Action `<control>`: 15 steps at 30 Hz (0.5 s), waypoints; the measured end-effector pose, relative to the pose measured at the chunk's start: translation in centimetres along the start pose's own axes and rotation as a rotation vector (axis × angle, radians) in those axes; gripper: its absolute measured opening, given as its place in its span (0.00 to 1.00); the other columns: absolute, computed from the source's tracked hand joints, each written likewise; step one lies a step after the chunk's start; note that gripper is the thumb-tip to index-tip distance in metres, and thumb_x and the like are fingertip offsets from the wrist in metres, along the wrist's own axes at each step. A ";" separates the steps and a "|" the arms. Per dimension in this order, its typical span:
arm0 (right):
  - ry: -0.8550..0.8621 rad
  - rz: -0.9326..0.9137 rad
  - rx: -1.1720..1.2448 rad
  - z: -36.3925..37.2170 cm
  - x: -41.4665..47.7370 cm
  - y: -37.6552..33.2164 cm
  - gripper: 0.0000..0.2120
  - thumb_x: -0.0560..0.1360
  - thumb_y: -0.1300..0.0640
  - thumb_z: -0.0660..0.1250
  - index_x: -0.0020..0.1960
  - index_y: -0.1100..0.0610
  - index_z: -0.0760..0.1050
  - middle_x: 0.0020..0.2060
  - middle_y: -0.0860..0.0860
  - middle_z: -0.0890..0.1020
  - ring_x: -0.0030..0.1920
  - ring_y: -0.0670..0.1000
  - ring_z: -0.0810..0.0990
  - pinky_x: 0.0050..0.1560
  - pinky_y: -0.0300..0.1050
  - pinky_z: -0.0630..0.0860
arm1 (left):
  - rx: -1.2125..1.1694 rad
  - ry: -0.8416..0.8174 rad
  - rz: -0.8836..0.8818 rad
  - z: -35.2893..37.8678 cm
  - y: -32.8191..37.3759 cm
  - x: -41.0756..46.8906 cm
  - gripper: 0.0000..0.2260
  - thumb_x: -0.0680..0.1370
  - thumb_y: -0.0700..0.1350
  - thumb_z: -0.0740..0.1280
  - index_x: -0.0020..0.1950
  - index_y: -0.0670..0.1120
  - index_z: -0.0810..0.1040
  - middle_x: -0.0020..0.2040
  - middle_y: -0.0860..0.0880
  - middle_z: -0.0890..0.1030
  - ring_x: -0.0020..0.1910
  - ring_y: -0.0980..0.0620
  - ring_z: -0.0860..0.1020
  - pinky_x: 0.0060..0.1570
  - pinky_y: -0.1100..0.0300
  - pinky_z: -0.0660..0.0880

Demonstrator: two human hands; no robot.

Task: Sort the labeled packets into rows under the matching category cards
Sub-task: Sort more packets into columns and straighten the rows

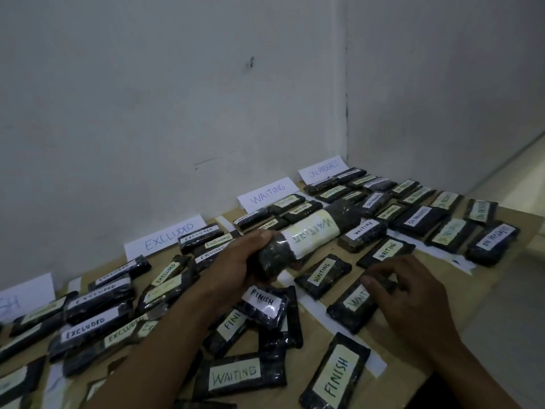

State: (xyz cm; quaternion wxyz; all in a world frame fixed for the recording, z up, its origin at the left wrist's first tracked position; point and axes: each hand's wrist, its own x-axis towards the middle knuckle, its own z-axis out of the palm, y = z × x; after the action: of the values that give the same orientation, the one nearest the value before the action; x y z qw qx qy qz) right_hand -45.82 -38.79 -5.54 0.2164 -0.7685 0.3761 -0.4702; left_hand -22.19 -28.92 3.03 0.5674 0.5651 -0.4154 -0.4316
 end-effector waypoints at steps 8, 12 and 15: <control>-0.065 0.068 0.534 -0.3 -0.4 -2.0 0.21 0.67 0.42 0.70 0.58 0.47 0.75 0.49 0.45 0.83 0.49 0.45 0.81 0.43 0.38 0.77 | -0.068 -0.226 -0.050 6.5 -1.5 -0.4 0.12 0.72 0.42 0.71 0.54 0.42 0.75 0.54 0.39 0.81 0.47 0.40 0.82 0.43 0.46 0.81; -0.072 0.246 0.836 -1.6 0.8 -2.2 0.17 0.72 0.60 0.67 0.60 0.52 0.74 0.49 0.46 0.85 0.50 0.47 0.83 0.43 0.38 0.79 | 0.330 -0.145 0.167 8.7 -2.1 0.2 0.05 0.76 0.42 0.70 0.49 0.50 0.77 0.47 0.49 0.82 0.42 0.50 0.82 0.43 0.51 0.80; -0.098 0.345 0.863 -3.7 2.3 -1.2 0.19 0.71 0.55 0.64 0.61 0.51 0.77 0.50 0.50 0.85 0.47 0.54 0.84 0.38 0.46 0.80 | 0.567 -0.187 0.262 9.6 -2.6 0.2 0.03 0.76 0.46 0.70 0.46 0.54 0.79 0.44 0.56 0.81 0.40 0.60 0.79 0.42 0.62 0.76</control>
State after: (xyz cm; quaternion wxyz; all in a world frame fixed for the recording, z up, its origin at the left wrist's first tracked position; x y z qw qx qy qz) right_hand -48.06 -39.76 -1.75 0.6088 -0.5559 0.2575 -0.5040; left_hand -31.38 -31.75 0.63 0.3977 0.6003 -0.6383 -0.2721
